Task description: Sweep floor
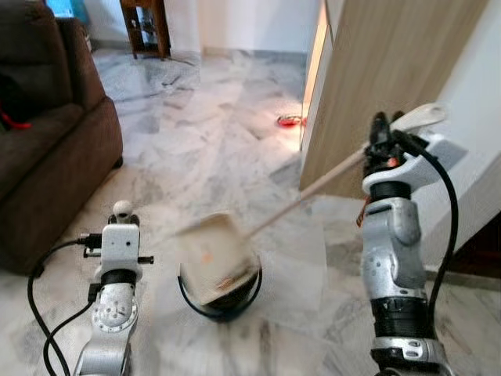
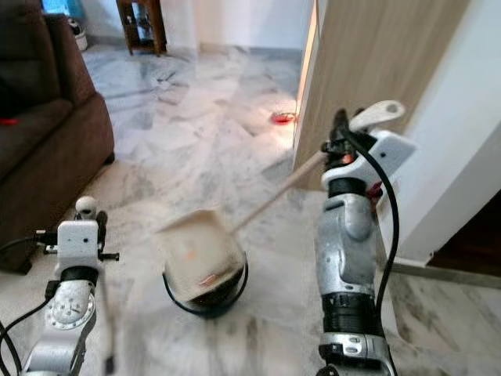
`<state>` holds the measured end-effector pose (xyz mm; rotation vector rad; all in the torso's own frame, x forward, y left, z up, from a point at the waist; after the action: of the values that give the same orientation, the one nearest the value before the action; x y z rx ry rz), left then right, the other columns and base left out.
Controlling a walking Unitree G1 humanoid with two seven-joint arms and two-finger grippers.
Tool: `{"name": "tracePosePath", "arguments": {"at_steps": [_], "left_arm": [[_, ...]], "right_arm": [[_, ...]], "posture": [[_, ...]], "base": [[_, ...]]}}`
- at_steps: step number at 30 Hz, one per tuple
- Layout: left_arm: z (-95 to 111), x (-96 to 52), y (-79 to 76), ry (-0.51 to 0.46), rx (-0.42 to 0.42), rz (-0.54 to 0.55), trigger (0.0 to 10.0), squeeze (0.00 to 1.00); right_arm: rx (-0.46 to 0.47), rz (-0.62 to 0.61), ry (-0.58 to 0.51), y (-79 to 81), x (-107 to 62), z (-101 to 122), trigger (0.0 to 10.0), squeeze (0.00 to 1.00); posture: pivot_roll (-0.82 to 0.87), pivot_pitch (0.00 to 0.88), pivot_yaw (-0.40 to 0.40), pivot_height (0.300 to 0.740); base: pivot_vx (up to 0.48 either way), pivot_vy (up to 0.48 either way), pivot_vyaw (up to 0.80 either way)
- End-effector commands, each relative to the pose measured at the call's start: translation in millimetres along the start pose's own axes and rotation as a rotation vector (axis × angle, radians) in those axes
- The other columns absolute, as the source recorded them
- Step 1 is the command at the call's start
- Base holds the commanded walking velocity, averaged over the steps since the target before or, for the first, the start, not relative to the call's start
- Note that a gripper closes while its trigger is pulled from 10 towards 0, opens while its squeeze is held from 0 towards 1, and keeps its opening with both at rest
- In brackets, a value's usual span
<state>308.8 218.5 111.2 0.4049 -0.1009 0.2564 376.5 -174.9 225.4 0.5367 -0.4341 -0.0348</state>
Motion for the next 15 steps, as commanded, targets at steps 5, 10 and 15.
{"name": "tracePosePath", "arguments": {"at_steps": [5, 10, 15], "left_arm": [[12.9, 3.9, -3.2, -0.05, -0.013, -0.001, 10.0, 0.0], [12.8, 3.9, -3.0, -0.05, -0.013, 0.0, 10.0, 0.0], [12.9, 4.1, -3.4, -0.051, -0.014, 0.001, 10.0, 0.0]], "right_arm": [[-0.024, -0.001, -0.07, -3.2, 4.1, 21.0, 10.0, 0.0], [-0.02, 0.002, -0.069, -2.4, 4.1, 20.4, 10.0, 0.0], [-0.016, 0.008, -0.063, -1.4, 4.1, 19.5, 10.0, 0.0]], "posture": [[0.04, 0.0, 0.025, 0.74], [0.04, 0.0, 0.023, 0.74], [0.04, 0.0, 0.022, 0.74]], "base": [[0.334, 0.0, 0.0], [0.266, 0.0, 0.0], [0.268, 0.0, 0.0]]}}
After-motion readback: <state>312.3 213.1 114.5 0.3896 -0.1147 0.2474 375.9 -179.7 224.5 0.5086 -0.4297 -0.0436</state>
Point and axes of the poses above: a point about 5 cm out from each wrist's last joint towards the gripper, its own x axis pointing out of the wrist towards the gripper, its own z axis along the axis of the wrist's last joint, y = z × x, the point moved 4 cm from there along x, pointing out of the wrist towards the gripper, and after that the axes turned 5 degrees about x, right-handed, at the moved point
